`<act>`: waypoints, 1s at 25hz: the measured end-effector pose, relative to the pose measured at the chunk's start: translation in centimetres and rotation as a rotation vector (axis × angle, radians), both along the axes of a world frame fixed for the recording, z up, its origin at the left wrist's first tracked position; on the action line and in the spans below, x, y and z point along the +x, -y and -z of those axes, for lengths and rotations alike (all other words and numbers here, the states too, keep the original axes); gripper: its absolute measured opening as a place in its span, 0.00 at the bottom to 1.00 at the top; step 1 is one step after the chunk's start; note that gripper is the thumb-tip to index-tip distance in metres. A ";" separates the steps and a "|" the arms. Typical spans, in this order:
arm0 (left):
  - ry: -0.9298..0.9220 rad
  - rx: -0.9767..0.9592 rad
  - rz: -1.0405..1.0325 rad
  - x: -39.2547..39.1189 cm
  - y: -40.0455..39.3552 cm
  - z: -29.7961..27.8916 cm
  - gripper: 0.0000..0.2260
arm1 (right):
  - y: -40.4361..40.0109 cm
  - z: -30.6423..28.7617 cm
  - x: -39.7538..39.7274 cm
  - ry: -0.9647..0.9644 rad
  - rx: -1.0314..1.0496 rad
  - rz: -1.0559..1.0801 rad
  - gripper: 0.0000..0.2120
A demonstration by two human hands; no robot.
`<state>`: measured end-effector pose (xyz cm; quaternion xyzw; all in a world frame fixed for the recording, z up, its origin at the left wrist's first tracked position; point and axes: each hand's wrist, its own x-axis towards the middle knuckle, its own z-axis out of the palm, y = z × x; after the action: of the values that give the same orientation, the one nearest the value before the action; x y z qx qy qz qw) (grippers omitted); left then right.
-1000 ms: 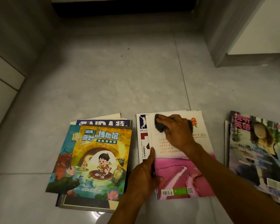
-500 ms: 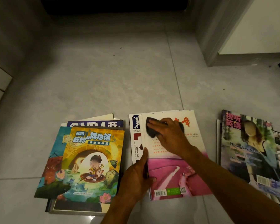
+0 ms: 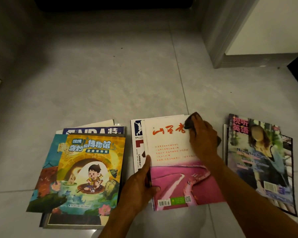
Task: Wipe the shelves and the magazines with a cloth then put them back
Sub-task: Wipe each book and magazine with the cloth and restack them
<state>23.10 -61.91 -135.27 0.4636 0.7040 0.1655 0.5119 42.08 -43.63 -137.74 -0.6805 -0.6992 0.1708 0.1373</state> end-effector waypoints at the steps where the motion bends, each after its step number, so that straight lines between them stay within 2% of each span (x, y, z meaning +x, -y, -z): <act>1: 0.000 -0.006 -0.003 0.0 -0.1 -0.1 0.45 | 1.4 -0.1 -1.0 0.046 0.037 -0.060 0.25; 4: -0.001 -0.010 -0.023 0.3 -0.2 -0.7 0.44 | 7.6 0.1 -3.5 0.127 0.183 -0.590 0.27; 6: -0.009 0.003 -0.025 0.3 -0.3 -0.6 0.45 | 6.9 0.5 -4.1 0.160 0.196 -0.764 0.27; 9: 0.007 -0.002 -0.033 0.1 -0.2 -0.3 0.44 | 2.2 0.4 -7.1 0.160 0.130 -0.594 0.26; 11: 0.055 -0.008 -0.061 -0.1 0.1 -0.3 0.40 | 2.3 0.4 -7.7 0.120 0.091 -0.544 0.27; 13: 0.149 0.003 -0.154 -0.7 0.1 -0.4 0.31 | 6.3 0.2 -6.4 0.132 0.079 -0.597 0.30; 15: 0.191 0.015 -0.251 -1.0 -0.1 -0.1 0.27 | 13.3 -0.1 -3.6 0.142 0.088 -0.685 0.34; 18: 0.173 0.051 -0.294 -0.8 -0.5 0.4 0.24 | 15.8 0.6 -0.2 0.180 0.198 -0.868 0.29; 19: 0.183 0.045 -0.288 -0.6 -0.6 0.4 0.23 | 14.4 0.7 0.0 0.180 0.180 -0.830 0.28; 22: 0.174 0.048 -0.272 -0.3 -0.5 0.9 0.20 | 12.5 -0.5 -1.8 0.063 0.018 -0.393 0.28; 23: 0.164 0.054 -0.277 -0.3 -0.4 0.9 0.20 | 14.2 -0.4 -2.8 0.070 0.043 -0.384 0.30; 25: 0.162 0.059 -0.273 -0.5 -0.3 0.9 0.19 | 20.3 -0.2 -3.8 0.108 0.069 -0.651 0.30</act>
<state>22.65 -61.57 -136.15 0.3638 0.7116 0.2908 0.5260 38.30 -63.97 -137.51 -0.4246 -0.8915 0.1459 0.0612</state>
